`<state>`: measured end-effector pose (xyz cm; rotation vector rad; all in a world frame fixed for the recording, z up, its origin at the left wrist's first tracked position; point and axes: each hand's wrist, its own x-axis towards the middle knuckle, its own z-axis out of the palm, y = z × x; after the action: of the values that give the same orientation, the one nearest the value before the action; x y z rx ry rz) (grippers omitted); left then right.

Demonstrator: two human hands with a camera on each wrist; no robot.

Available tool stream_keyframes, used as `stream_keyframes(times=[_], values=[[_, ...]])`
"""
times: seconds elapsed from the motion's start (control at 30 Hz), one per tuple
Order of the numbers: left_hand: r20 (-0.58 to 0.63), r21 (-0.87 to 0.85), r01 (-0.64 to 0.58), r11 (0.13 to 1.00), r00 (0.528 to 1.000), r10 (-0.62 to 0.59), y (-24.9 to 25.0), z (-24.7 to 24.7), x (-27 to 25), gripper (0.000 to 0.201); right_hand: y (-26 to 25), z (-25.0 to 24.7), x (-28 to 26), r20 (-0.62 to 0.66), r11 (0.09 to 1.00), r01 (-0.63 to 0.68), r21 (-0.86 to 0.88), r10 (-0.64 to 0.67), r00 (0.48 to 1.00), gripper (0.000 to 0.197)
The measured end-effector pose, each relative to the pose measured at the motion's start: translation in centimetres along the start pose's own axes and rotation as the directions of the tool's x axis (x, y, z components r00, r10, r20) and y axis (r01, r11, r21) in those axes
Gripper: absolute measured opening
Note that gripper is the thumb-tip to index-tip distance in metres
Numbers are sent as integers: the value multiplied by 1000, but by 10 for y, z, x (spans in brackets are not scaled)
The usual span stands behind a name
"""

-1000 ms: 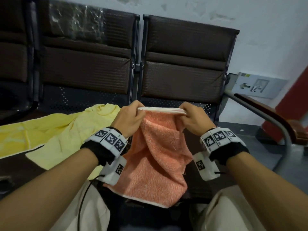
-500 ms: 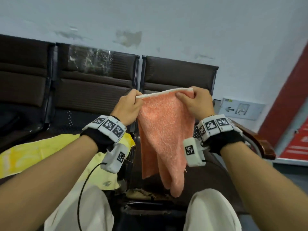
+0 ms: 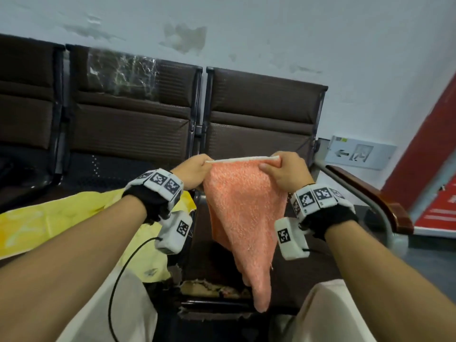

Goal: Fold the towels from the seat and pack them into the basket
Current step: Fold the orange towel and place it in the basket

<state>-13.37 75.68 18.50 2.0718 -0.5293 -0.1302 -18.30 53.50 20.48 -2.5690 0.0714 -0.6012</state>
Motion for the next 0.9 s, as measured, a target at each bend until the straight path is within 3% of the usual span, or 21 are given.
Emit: stream_keyframes(times=[0.03, 0.1, 0.2, 0.23, 0.3, 0.37, 0.47, 0.63, 0.7, 0.77, 0.9], values=[[42, -54, 44, 998, 998, -42, -4, 6, -3, 24, 2, 2, -5, 101, 999, 14, -49, -9, 995, 21], [89, -196, 115, 974, 991, -99, -9, 14, -8, 30, 7, 4, -13, 211, 998, 53, 35, -59, 976, 23], [76, -460, 152, 875, 988, -132, -8, 14, -10, 30, 9, -3, -24, 150, 926, -33, 375, -25, 988, 19], [16, -426, 110, 898, 993, -113, -6, 13, -8, 28, 11, -5, -24, 97, 922, -32, 386, -6, 995, 17], [-152, -108, -4, 994, 988, -12, -3, 11, -2, 22, 14, -5, -21, 18, 977, -4, 213, 0, 1000, 15], [-299, 131, -97, 987, 945, 133, -1, 13, 2, 26, 13, -3, -19, -54, 991, -12, 134, 19, 998, 13], [-352, 166, -160, 973, 912, 210, -2, 15, 5, 26, 13, 0, -16, -90, 986, -39, 160, 54, 994, 12], [-251, 220, -154, 963, 945, 208, -16, 16, 14, 25, 13, 0, -11, 173, 998, -25, 49, 16, 985, 13], [-237, 245, -165, 955, 945, 224, -20, 14, 22, 22, 13, -1, -2, 210, 1000, -13, 13, 10, 978, 14], [-266, 241, -170, 956, 935, 233, -18, 10, 35, 17, 10, -1, 10, 178, 1000, -10, -9, 11, 984, 11], [-386, 218, -189, 957, 885, 262, -1, -1, 66, 15, 2, -1, 38, -25, 998, -28, 64, 30, 999, 9]])
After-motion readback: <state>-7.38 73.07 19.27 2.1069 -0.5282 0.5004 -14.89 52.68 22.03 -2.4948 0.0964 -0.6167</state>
